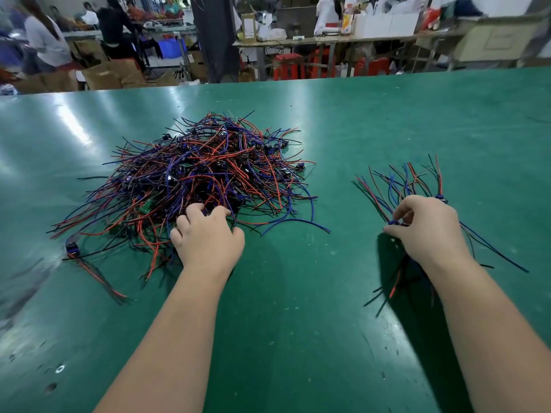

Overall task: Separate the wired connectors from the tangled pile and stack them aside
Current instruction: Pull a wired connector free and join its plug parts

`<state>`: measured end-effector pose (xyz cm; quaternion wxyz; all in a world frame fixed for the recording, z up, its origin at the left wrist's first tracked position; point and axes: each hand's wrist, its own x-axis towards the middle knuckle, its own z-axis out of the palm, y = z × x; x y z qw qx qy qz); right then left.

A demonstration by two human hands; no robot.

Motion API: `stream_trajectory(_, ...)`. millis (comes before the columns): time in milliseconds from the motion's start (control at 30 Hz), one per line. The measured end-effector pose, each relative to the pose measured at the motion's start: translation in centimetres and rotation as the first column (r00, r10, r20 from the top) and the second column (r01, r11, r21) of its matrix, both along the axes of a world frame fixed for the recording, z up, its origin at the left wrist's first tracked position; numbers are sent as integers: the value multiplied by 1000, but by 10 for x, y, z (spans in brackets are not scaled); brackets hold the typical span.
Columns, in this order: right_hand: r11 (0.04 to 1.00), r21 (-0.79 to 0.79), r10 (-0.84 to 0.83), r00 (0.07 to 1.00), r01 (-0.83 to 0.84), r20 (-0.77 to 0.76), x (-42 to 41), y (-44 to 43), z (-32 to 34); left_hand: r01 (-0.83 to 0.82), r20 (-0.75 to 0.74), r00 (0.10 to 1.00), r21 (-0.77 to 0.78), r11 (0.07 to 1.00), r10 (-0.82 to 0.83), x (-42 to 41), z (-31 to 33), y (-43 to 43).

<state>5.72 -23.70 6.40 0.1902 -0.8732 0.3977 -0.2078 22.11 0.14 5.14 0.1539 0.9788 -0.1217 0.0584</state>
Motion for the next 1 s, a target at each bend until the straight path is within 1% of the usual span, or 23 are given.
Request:
stream_trajectory(133, 1000, -10, 11, 999, -11, -51, 1, -2, 1, -3, 83, 996, -48, 999, 7, 6, 1, 0)
stream_trajectory(200, 999, -28, 30, 995, -33, -94, 2, 0, 1, 3, 89, 996, -110, 994, 7, 7, 0, 1)
stream_trajectory(300, 994, -82, 56, 986, -70, -157, 3, 4, 0, 18, 66, 998, -267, 964, 0, 11, -2, 4)
stream_trajectory(333, 994, -82, 61, 986, -74, -155, 3, 5, 0, 25, 62, 998, -335, 942, -5, 13, -2, 5)
stream_trajectory(400, 993, -81, 79, 989, -90, -126, 3, 9, 1, 47, 73, 997, -497, 866, -12, 16, -1, 7)
stream_trajectory(433, 990, -93, 94, 990, -104, -106, 4, 12, 2, 64, 91, 996, -583, 810, -13, 16, 1, 7)
stream_trajectory(467, 987, -110, 107, 992, -115, -74, 4, 15, 2, 82, 107, 994, -679, 730, -11, 16, 3, 5)
stream_trajectory(500, 984, -126, 121, 992, -123, -23, 5, 18, 4, 100, 114, 993, -782, 615, -16, 14, 7, 3)
stream_trajectory(533, 982, -140, 136, 990, -129, 43, 5, 22, 6, 117, 115, 993, -874, 472, -34, 11, 11, 0)
stream_trajectory(567, 979, -150, 156, 981, -139, 114, 5, 26, 8, 129, 114, 991, -936, 329, -64, 7, 17, -4)
stream_trajectory(600, 978, -139, 181, 968, -157, 176, 5, 32, 11, 136, 116, 987, -969, 205, -107, 2, 22, -8)
stream_trajectory(633, 978, -93, 205, 951, -188, 231, 6, 37, 12, 138, 120, 978, -985, 100, -169, -4, 26, -12)
stream_trajectory(667, 970, 9, 232, 928, -245, 293, 7, 44, 14, 129, 122, 961, -992, 13, -247, -11, 30, -17)
stream_trajectory(700, 929, 168, 249, 893, -330, 375, 9, 51, 15, 110, 121, 934, -993, -53, -336, -18, 33, -22)
stream_trajectory(733, 829, 353, 233, 842, -434, 486, 11, 59, 17, 92, 119, 898, -992, -84, -424, -25, 34, -25)
stream_trajectory(767, 665, 520, 171, 787, -536, 593, 13, 66, 18, 92, 119, 856, -993, -78, -502, -31, 33, -28)
stream_trajectory(800, 479, 626, 81, 740, -616, 667, 15, 71, 20, 119, 119, 810, -992, -38, -574, -37, 32, -31)
stream_trajectory(833, 321, 675, -1, 713, -664, 701, 16, 73, 22, 157, 115, 752, -988, 6, -649, -43, 29, -33)
stream_trajectory(867, 220, 694, -52, 702, -686, 710, 16, 73, 23, 185, 99, 682, -982, 40, -725, -49, 26, -34)
stream_trajectory(900, 181, 698, -76, 698, -693, 712, 16, 72, 24, 194, 72, 606, -979, 59, -792, -54, 23, -36)
stream_trajectory(933, 182, 700, -77, 700, -691, 710, 15, 71, 24, 195, 39, 537, -978, 80, -843, -59, 20, -38)
stream_trajectory(967, 213, 704, -68, 708, -678, 703, 15, 70, 24, 199, 4, 489, -974, 107, -872, -63, 17, -40)
stream_trajectory(1000, 257, 712, -52, 726, -654, 686, 14, 69, 23, 206, -29, 465, -968, 140, -885, -65, 16, -41)
